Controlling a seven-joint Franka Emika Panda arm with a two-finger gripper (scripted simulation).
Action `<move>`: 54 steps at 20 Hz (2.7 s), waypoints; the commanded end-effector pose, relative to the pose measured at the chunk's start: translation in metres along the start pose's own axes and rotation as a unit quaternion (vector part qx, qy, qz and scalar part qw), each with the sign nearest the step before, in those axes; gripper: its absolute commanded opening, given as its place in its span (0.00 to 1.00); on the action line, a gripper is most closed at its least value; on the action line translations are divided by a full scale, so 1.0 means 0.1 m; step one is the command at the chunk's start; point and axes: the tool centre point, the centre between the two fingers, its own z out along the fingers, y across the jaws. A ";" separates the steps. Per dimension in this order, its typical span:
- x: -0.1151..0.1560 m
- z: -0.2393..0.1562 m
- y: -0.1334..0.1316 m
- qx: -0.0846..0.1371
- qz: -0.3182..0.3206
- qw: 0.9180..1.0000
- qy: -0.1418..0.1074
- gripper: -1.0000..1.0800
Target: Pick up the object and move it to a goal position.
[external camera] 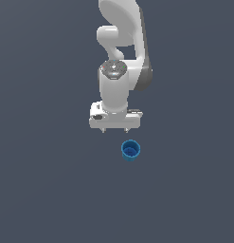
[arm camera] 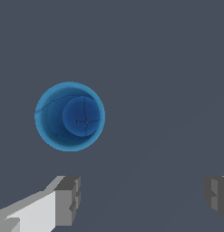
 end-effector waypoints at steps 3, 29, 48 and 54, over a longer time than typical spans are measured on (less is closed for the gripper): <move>0.01 0.00 -0.02 0.001 -0.002 1.000 0.000 0.62; -0.05 0.30 -0.21 0.103 0.186 0.975 -0.057 0.62; -0.03 0.64 -0.45 0.267 0.507 0.794 -0.202 0.62; 0.01 0.66 -0.49 0.295 0.558 0.740 -0.235 0.62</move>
